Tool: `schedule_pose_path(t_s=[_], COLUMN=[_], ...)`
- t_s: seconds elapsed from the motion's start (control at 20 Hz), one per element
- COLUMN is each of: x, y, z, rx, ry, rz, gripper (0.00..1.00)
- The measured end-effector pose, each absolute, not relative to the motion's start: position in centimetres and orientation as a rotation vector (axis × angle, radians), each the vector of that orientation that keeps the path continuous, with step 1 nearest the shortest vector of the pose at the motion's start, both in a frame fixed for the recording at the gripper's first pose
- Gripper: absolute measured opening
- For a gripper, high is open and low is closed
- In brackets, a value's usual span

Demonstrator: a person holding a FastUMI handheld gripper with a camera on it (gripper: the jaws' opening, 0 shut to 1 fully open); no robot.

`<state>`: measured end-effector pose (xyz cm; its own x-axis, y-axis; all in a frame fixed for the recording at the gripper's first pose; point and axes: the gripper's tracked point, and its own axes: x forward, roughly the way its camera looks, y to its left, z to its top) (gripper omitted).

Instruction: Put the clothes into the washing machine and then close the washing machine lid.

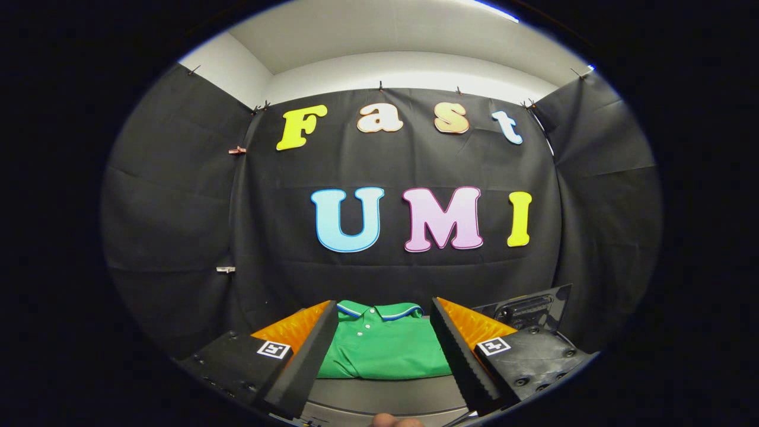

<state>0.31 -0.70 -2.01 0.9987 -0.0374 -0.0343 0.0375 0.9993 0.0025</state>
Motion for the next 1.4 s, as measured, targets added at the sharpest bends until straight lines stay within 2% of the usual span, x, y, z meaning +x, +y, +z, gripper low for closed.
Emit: schedule_pose_path(t_s=[0.45, 0.95, 1.4], x=[3.7, 10.4, 10.7], y=[1.1, 1.9, 2.0], z=[-4.6, -12.2, -19.2], rx=[-0.063, -0.077, -0.083], ry=[0.163, 0.518, 0.809], rz=[0.062, 0.075, 0.103], gripper=[0.98, 0.98, 0.97])
